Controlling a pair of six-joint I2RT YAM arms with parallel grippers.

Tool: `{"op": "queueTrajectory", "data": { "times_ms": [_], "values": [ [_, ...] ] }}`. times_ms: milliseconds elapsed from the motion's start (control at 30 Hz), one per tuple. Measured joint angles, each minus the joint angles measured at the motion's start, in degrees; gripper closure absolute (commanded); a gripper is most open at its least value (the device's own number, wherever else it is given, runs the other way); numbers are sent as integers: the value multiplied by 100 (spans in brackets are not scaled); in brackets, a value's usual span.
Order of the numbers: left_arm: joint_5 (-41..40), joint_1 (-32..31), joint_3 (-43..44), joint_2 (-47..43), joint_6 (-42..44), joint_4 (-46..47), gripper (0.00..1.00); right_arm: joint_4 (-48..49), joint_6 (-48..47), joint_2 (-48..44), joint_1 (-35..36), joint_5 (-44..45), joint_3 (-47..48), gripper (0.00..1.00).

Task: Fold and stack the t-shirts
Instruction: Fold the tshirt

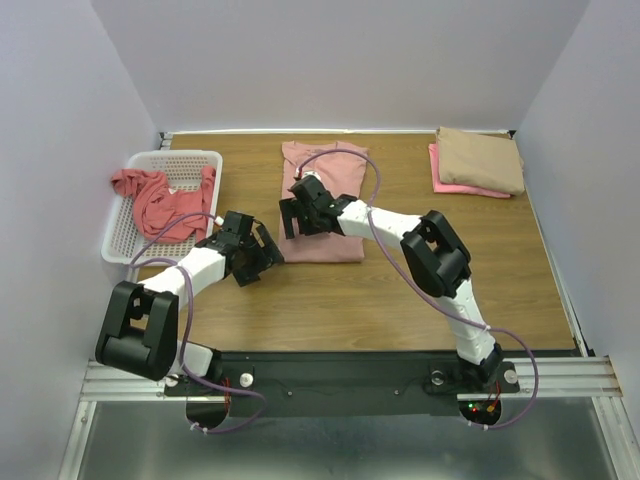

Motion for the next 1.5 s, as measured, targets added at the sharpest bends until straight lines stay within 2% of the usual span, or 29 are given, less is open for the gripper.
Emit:
{"op": "queueTrajectory", "data": {
  "times_ms": [467,733,867,900,1067,1133,1233,1267,1300,1333,1367,1400,1500],
  "values": [
    [55,0,50,291,-63,413,11,39,33,555,-232,603,874,0],
    [85,0,79,328,-66,448,8,131,-205,1154,-625,575,1965,0],
    [85,0,210,466,-61,450,8,221,-286,1019,-817,544,1867,0],
    [90,0,258,516,-61,457,9,306,-304,813,-861,542,1554,0],
    [109,0,463,802,-37,555,23,251,-142,-855,-894,706,-343,0],
    [111,0,520,898,-28,610,30,262,63,-1910,-879,817,-1384,0],
    [122,2,625,1071,-7,664,42,323,433,-3097,-870,776,-2446,0],
    [111,0,675,1167,46,702,54,372,560,-3403,-870,719,-2728,0],
    [146,0,728,1237,48,715,58,428,708,-3720,-872,621,-3104,0],
    [120,0,754,1314,87,769,61,437,815,-3884,-872,562,-3335,1],
    [164,4,772,1390,76,828,72,466,957,-4026,-872,474,-3648,1],
    [160,11,774,1408,94,848,74,466,1040,-4063,-872,439,-3840,1],
    [177,15,772,1480,94,911,90,389,1342,-3875,-887,225,-4345,4]
  ]
}}
